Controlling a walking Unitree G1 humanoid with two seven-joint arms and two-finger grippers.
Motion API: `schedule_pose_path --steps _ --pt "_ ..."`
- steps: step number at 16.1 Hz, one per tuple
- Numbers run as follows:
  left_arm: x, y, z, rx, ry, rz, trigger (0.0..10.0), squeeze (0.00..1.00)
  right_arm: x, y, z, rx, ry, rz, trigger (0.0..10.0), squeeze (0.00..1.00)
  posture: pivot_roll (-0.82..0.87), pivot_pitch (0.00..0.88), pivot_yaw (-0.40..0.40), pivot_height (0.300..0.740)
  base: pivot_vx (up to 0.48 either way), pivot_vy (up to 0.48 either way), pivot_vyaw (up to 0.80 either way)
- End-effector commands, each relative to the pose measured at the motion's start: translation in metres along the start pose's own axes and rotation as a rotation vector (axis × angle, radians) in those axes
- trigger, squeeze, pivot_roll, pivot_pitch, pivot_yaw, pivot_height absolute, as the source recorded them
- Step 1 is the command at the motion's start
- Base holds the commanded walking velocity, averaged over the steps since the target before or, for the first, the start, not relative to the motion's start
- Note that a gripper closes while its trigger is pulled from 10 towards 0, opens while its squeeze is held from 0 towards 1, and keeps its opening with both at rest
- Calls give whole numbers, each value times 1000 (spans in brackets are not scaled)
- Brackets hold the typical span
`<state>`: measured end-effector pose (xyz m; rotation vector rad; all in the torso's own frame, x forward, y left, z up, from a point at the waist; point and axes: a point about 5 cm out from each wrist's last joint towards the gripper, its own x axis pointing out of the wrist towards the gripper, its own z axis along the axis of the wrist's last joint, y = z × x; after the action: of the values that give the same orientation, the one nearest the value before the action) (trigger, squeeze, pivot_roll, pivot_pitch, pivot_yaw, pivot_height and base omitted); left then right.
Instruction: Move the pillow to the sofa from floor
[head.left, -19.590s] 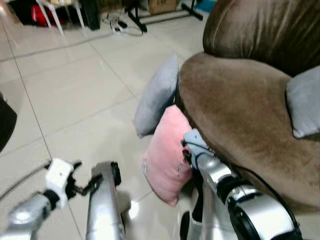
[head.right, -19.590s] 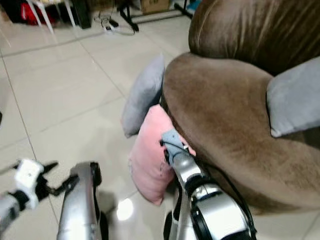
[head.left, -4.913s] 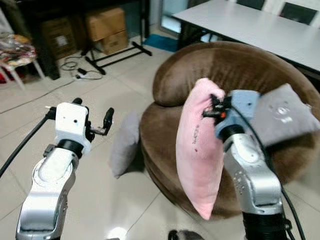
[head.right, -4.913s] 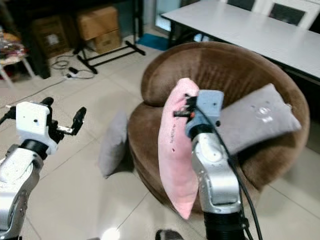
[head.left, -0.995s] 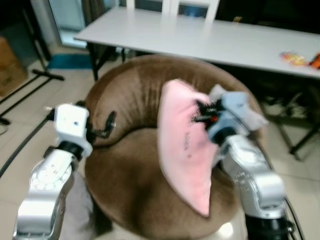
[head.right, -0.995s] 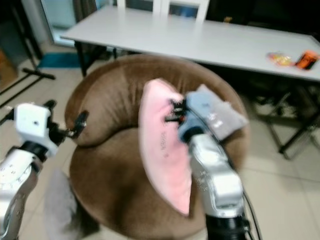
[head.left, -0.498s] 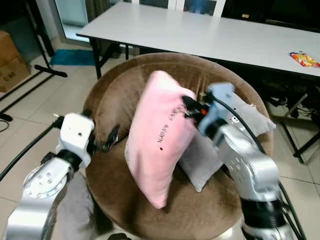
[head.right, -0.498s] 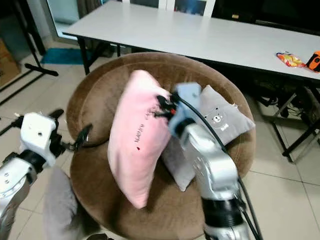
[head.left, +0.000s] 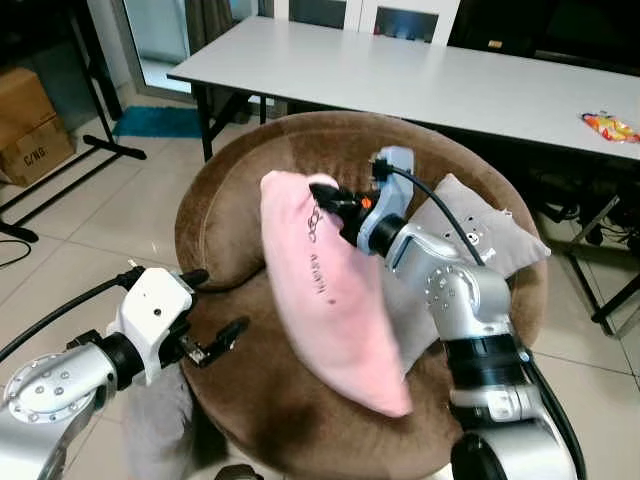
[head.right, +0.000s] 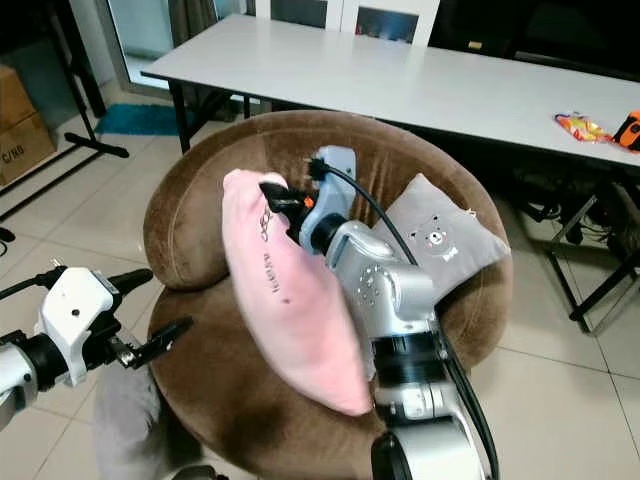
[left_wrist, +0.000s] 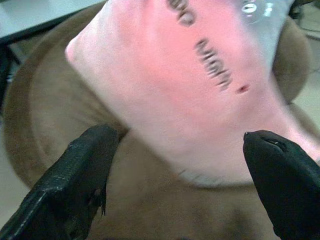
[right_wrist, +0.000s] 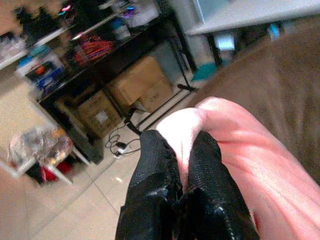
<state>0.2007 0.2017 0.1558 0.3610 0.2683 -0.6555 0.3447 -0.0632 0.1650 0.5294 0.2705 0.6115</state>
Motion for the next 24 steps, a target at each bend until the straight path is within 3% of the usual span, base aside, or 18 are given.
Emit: schedule_pose_path --steps 1,3,4,5,6,9,11,12,13,17,19,20,21,22,23,24 --pt "-1 -2 3 2 -4 -26 10000 0 -2 -20 8 78 -66 -53 10000 0 127 0 -43 740 0 0 0" --pt "-4 -1 1 -1 6 -49 10000 0 -10 -60 3 174 -89 -212 10000 0 138 0 -45 740 0 0 0" --pt "-5 -1 1 -3 7 -53 10000 0 -15 -70 4 190 -107 -249 10000 0 138 0 -45 740 0 0 0" --pt "-6 -2 1 -10 12 -69 10000 0 -31 -97 4 220 -145 -365 10000 0 138 0 -42 740 0 0 0" --pt "-7 -2 1 -11 14 -79 10000 0 -43 -115 2 219 -165 -450 10000 0 138 0 -42 740 0 0 0" --pt "-9 -1 5 -8 11 -90 10000 0 -71 -145 -6 199 -200 -576 10000 0 132 0 -32 740 0 0 0" --pt "-9 -1 5 -4 21 -107 10000 0 -77 -151 -15 152 -156 -577 10000 0 132 0 -32 740 0 0 0" --pt "-8 -2 5 -5 29 -118 10000 0 -78 -153 -23 118 -112 -574 10000 973 132 0 -32 740 0 0 0" --pt "-8 -3 3 -25 38 -131 10000 0 -80 -155 -26 88 -93 -572 10000 1000 124 0 -28 740 0 0 0" --pt "-9 -5 -13 -106 50 -145 10000 0 -91 -157 -22 8 -91 -500 10000 1000 124 0 -33 740 0 0 0" --pt "-10 -4 -15 -127 28 -129 10000 0 -103 -156 -1 -154 -136 -489 10000 1000 115 0 -33 740 0 0 0" --pt "-9 0 -16 -145 12 -74 10000 0 -113 -142 23 -245 -209 -452 10000 1000 95 0 -29 740 0 0 0" --pt "-5 4 -19 -144 1 -14 10000 0 -118 -130 35 -316 -241 -440 10000 816 90 0 -28 740 0 0 0" --pt "-3 6 -21 -143 -8 13 10000 0 -120 -125 38 -339 -252 -432 10000 816 90 0 -28 740 0 0 0" --pt "1 12 -30 -146 -26 83 10000 0 -122 -112 41 -376 -253 -413 10000 0 77 0 -26 740 0 0 0" --pt "3 16 -38 -159 -18 156 10000 0 -122 -92 36 -404 -234 -369 10000 0 72 0 -27 740 0 0 0"
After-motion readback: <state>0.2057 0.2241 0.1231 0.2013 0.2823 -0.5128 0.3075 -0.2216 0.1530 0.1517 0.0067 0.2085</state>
